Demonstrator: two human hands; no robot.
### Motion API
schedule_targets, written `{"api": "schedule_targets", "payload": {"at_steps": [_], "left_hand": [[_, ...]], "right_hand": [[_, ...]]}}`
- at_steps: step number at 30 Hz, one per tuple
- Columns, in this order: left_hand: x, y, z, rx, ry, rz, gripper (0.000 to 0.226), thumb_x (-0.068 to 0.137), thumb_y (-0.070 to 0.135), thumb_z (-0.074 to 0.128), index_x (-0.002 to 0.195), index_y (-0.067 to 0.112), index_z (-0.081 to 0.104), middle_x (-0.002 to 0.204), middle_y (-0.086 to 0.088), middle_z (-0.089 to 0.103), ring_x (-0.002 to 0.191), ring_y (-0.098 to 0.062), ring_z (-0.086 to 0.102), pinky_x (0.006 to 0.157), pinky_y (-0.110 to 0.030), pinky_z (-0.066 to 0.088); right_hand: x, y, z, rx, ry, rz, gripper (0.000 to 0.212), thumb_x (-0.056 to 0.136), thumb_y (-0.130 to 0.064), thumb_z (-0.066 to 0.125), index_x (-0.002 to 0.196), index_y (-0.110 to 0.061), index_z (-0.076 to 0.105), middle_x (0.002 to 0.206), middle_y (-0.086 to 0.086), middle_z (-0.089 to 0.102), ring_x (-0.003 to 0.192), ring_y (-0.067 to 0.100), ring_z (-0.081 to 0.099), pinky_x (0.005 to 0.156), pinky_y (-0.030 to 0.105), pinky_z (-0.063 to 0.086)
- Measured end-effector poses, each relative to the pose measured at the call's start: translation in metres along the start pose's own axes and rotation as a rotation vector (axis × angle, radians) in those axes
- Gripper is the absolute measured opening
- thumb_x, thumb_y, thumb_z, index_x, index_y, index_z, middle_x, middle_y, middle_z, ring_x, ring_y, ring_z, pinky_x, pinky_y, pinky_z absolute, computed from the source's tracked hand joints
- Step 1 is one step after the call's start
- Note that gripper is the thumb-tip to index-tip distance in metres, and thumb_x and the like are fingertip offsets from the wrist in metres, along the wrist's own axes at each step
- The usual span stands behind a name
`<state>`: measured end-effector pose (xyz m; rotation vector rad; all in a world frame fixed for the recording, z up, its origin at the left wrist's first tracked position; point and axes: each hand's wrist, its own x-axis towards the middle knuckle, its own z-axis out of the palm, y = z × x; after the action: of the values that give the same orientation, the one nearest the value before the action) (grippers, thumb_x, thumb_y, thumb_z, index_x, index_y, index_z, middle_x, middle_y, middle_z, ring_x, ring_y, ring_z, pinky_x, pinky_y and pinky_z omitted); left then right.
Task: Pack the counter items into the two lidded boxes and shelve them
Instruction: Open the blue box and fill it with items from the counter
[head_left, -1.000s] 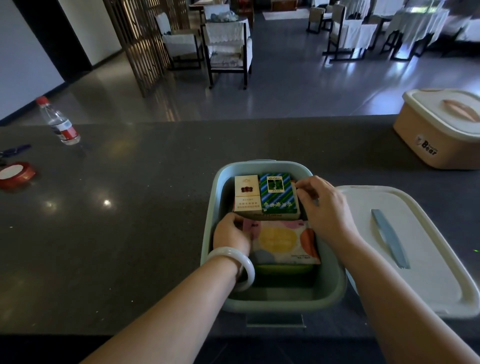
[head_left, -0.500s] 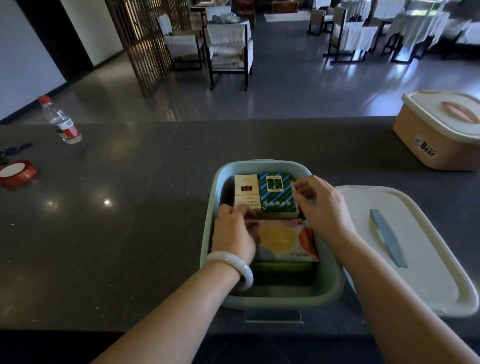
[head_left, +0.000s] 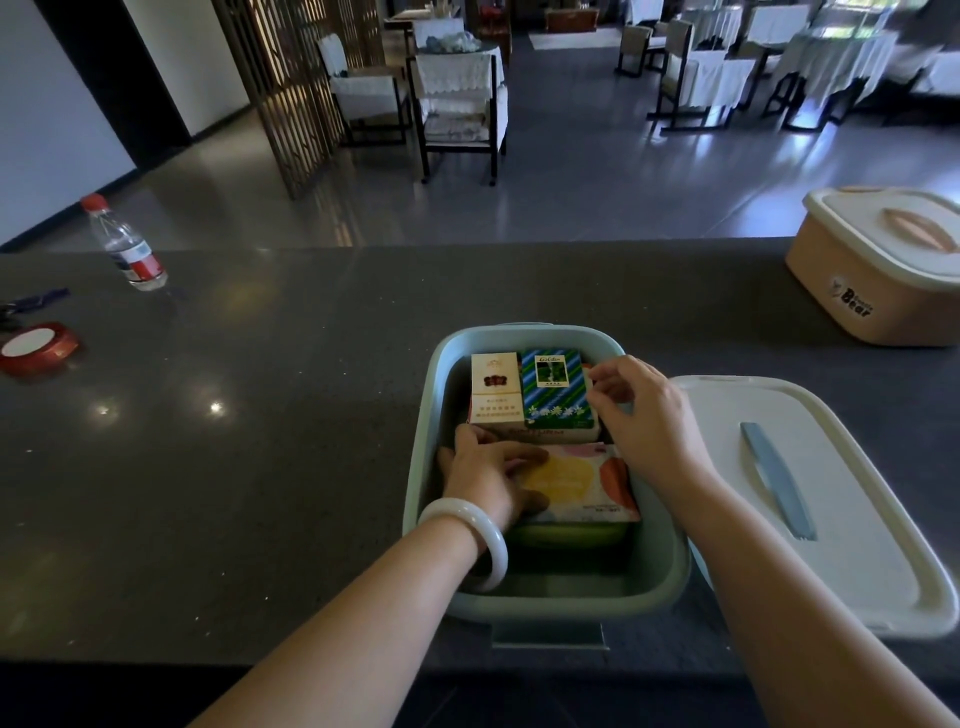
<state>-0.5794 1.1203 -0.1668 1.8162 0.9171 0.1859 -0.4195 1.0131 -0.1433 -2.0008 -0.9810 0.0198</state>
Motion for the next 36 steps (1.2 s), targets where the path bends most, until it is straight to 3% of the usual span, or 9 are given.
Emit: {"api": "schedule_targets", "payload": {"at_steps": [5, 9, 13, 17, 21, 24, 28, 32, 36], "left_hand": [[0.003, -0.002, 0.001, -0.031, -0.004, -0.015, 0.061, 0.067, 0.016, 0.085, 0.122, 0.025, 0.059, 0.134, 0.006, 0.029, 0.121, -0.012, 0.036, 0.094, -0.017, 0.032], [0.004, -0.004, 0.0, -0.055, 0.007, -0.035, 0.067, 0.067, 0.016, 0.085, 0.127, 0.022, 0.056, 0.134, 0.007, 0.031, 0.114, -0.007, 0.037, 0.075, -0.006, 0.033], [0.003, -0.002, 0.0, -0.014, 0.006, -0.031, 0.066, 0.067, 0.018, 0.085, 0.126, 0.024, 0.057, 0.134, 0.007, 0.03, 0.118, -0.008, 0.037, 0.082, -0.009, 0.034], [-0.002, 0.004, -0.003, -0.003, -0.023, -0.019, 0.059, 0.068, 0.015, 0.085, 0.121, 0.025, 0.06, 0.136, 0.006, 0.029, 0.131, -0.02, 0.037, 0.107, -0.029, 0.036], [-0.016, 0.016, -0.007, 0.236, 0.005, 0.078, 0.04, 0.081, 0.023, 0.075, 0.118, 0.031, 0.061, 0.138, 0.003, 0.031, 0.132, -0.025, 0.029, 0.113, -0.046, 0.032], [-0.025, 0.028, -0.014, 0.471, 0.081, 0.199, 0.04, 0.09, 0.026, 0.063, 0.129, 0.026, 0.054, 0.137, -0.001, 0.034, 0.127, -0.023, 0.033, 0.109, -0.04, 0.036], [-0.033, 0.038, -0.043, 0.421, 0.142, 0.327, 0.036, 0.089, 0.017, 0.064, 0.124, 0.025, 0.058, 0.126, 0.005, 0.042, 0.119, -0.013, 0.045, 0.101, -0.028, 0.043], [-0.04, 0.034, -0.087, 0.568, 0.289, 0.308, 0.029, 0.089, 0.029, 0.064, 0.118, 0.028, 0.06, 0.117, 0.004, 0.048, 0.114, -0.017, 0.047, 0.099, -0.037, 0.042], [-0.051, 0.011, -0.135, 0.905, 0.32, 0.177, 0.034, 0.092, 0.034, 0.058, 0.125, 0.025, 0.055, 0.126, 0.0, 0.046, 0.121, -0.023, 0.043, 0.104, -0.043, 0.033]], "right_hand": [[0.0, -0.001, 0.0, -0.01, -0.006, -0.008, 0.017, 0.087, -0.017, 0.067, 0.102, -0.023, 0.065, 0.099, -0.006, 0.064, 0.084, 0.003, 0.062, 0.073, 0.025, 0.056], [0.0, -0.001, -0.001, -0.008, -0.002, -0.006, 0.018, 0.086, -0.016, 0.067, 0.102, -0.023, 0.065, 0.098, -0.007, 0.064, 0.084, 0.003, 0.062, 0.074, 0.026, 0.056], [-0.001, -0.002, -0.002, 0.0, -0.009, -0.004, 0.017, 0.087, -0.015, 0.067, 0.102, -0.023, 0.065, 0.099, -0.007, 0.064, 0.084, 0.003, 0.062, 0.073, 0.024, 0.055], [-0.001, -0.002, -0.001, -0.013, -0.008, -0.005, 0.018, 0.087, -0.015, 0.066, 0.102, -0.024, 0.065, 0.098, -0.008, 0.064, 0.083, 0.001, 0.061, 0.071, 0.018, 0.052], [0.0, -0.004, 0.0, -0.061, -0.025, -0.03, 0.018, 0.086, -0.017, 0.067, 0.101, -0.024, 0.064, 0.094, -0.012, 0.061, 0.087, 0.005, 0.059, 0.074, 0.022, 0.05], [0.002, -0.009, 0.0, -0.162, -0.091, -0.052, 0.019, 0.086, -0.021, 0.067, 0.104, -0.023, 0.063, 0.095, -0.012, 0.058, 0.092, 0.008, 0.055, 0.077, 0.025, 0.048], [0.009, -0.025, 0.002, -0.253, -0.244, -0.038, 0.02, 0.088, -0.024, 0.065, 0.108, -0.024, 0.059, 0.101, -0.006, 0.062, 0.09, 0.011, 0.059, 0.077, 0.029, 0.053], [0.027, -0.062, 0.021, -0.312, -0.307, -0.153, 0.025, 0.092, -0.022, 0.057, 0.117, -0.022, 0.058, 0.109, -0.003, 0.063, 0.101, 0.016, 0.058, 0.084, 0.034, 0.05], [0.04, -0.109, 0.061, -0.367, -0.459, -0.348, 0.029, 0.091, -0.021, 0.058, 0.119, -0.017, 0.058, 0.117, 0.004, 0.06, 0.11, 0.026, 0.056, 0.088, 0.036, 0.044]]}}
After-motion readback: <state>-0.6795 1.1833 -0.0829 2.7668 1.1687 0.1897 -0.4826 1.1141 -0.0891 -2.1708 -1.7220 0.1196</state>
